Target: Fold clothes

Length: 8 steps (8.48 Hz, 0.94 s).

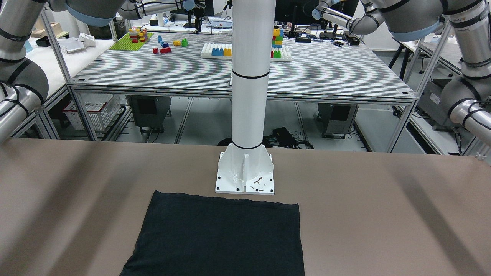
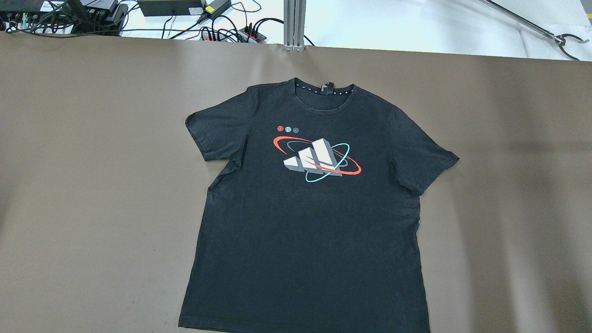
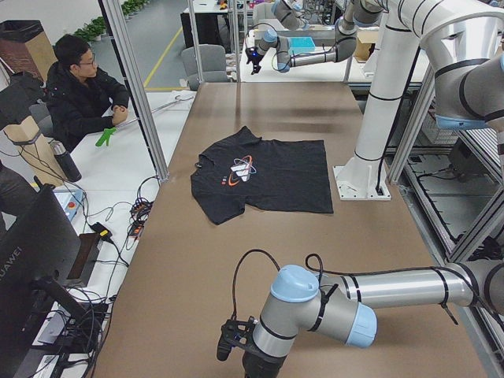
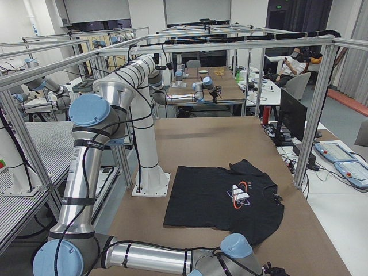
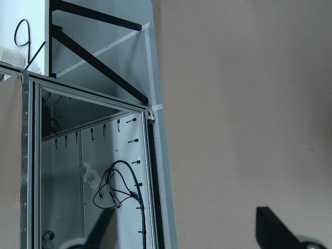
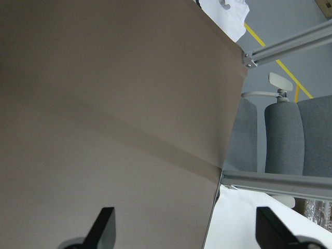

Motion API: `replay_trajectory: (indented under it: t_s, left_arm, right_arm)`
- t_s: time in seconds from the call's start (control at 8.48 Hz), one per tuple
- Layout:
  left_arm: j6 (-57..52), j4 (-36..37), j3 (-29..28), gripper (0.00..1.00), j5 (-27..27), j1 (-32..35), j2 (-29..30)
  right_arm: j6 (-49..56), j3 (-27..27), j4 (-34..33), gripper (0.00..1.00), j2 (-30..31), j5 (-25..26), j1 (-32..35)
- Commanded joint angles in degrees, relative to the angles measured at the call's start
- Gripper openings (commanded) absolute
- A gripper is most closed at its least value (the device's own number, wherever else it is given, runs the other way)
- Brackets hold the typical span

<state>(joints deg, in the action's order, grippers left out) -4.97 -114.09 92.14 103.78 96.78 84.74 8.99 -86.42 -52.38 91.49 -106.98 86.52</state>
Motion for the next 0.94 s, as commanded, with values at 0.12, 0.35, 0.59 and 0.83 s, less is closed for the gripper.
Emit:
replay_trajectory:
  t_s: [0.12,0.35,0.59,0.83]
  left_arm:
    - [0.48,-4.99,0.06,0.94,0.37,-0.1,-2.9]
    - [2.59,-5.62,0.41,0.94,0.46,-0.1,-2.83]
    - [2.68,-5.62,-0.02,0.94,0.11,-0.18,-2.04]
    - [2.68,-5.62,0.06,0.94,0.1,-0.18,-2.03]
  right_arm:
    - [-21.56,0.37,0.79,0.95,-7.36,-5.88,-13.51]
    - [-31.89,0.99,1.05,0.94,-11.15,-5.79,-21.97]
    - [-38.76,1.08,1.14,0.92,-13.26,-5.35,-30.23]
    - [-40.37,3.43,1.14,0.88,-15.62,-3.34,-34.04]
